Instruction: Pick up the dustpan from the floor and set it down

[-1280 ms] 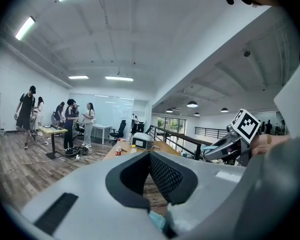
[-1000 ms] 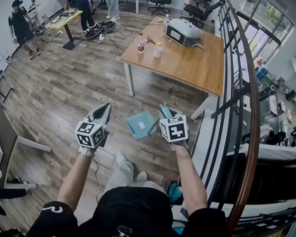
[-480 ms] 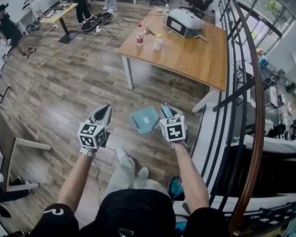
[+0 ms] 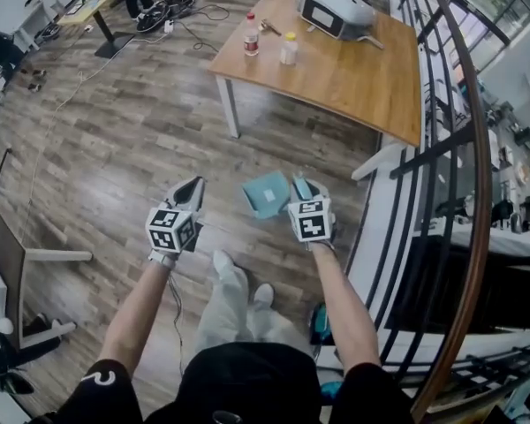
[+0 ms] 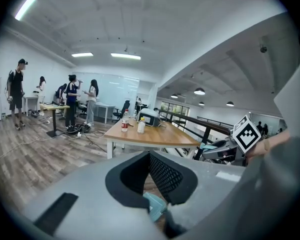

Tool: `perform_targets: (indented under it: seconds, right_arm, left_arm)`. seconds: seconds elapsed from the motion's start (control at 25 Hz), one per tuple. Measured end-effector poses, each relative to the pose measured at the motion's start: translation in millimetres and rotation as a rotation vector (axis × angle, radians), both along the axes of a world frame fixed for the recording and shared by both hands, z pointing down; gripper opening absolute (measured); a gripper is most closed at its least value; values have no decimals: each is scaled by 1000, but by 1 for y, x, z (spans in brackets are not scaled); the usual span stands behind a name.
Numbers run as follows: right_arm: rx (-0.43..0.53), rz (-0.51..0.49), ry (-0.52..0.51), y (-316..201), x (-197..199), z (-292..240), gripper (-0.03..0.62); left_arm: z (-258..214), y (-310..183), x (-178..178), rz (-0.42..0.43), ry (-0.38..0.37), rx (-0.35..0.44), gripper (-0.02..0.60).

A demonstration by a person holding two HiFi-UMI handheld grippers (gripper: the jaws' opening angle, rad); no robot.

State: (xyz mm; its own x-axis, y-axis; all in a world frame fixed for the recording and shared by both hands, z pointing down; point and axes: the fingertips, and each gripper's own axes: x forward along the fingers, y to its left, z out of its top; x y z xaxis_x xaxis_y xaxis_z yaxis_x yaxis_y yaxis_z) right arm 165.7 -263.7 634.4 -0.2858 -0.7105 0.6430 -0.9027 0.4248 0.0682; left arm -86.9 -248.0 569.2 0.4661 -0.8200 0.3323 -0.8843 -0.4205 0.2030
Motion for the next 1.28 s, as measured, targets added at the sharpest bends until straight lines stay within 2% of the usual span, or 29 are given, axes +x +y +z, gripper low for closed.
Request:
perform_targets:
  seconds: [0.24, 0.76, 1.08, 1.28]
  right_arm:
    - [-3, -5, 21, -34, -16, 58, 93]
    - [-39, 8, 50, -90, -44, 188, 94]
    - [-36, -1, 49, -130, -58, 234, 94]
    - [-83, -26, 82, -126, -64, 264, 94]
  left_arm:
    - [58, -36, -13, 12, -7, -67, -3]
    - [173, -96, -36, 56, -17, -140, -3]
    - [220, -126, -53, 42, -3, -178, -3]
    - [234, -132, -63, 42, -1, -189, -3]
